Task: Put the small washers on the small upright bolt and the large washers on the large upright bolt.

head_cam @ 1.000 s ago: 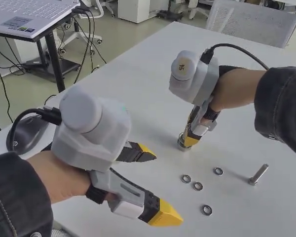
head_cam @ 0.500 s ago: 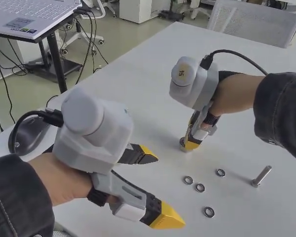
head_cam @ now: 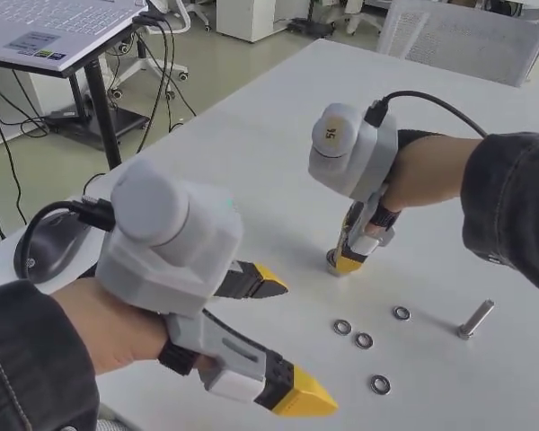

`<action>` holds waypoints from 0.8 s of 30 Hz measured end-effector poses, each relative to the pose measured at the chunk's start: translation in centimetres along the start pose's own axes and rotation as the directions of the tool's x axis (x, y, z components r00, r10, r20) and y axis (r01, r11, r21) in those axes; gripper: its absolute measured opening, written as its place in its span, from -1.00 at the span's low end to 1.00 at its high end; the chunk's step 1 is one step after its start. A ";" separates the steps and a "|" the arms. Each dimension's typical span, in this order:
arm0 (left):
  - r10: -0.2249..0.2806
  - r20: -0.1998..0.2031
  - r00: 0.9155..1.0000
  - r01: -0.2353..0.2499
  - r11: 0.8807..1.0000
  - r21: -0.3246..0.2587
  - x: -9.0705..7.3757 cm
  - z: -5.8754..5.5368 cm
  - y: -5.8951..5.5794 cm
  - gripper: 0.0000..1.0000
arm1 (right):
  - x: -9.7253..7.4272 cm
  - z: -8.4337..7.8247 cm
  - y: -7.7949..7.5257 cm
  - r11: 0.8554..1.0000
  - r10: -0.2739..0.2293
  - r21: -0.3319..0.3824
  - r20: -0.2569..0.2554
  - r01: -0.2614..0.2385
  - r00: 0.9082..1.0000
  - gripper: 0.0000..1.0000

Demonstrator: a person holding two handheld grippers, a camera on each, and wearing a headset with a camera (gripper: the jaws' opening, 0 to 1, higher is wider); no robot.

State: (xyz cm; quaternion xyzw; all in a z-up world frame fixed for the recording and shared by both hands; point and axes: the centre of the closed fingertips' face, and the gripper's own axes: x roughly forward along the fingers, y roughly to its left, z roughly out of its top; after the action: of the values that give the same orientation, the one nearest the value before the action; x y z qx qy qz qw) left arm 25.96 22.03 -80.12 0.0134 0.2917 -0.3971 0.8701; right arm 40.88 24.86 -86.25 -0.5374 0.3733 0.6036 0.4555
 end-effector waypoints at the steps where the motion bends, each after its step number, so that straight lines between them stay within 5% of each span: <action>1: 0.000 0.000 1.000 0.000 1.000 0.000 0.0 0.0 0.0 0.52 | 0.0 0.0 -0.1 1.000 0.000 0.001 0.002 0.000 1.000 -0.50; 24: -0.001 -0.004 1.000 0.001 1.000 0.005 -0.9 -0.1 -0.4 0.52 | -1.8 -0.3 0.8 1.000 -0.023 0.020 0.021 0.023 1.000 -0.46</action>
State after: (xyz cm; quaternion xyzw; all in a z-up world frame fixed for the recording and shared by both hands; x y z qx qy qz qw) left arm 25.15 22.41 -79.65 0.0162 0.2924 -0.3981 0.8693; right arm 40.24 24.12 -84.59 -0.5305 0.3681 0.6004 0.4718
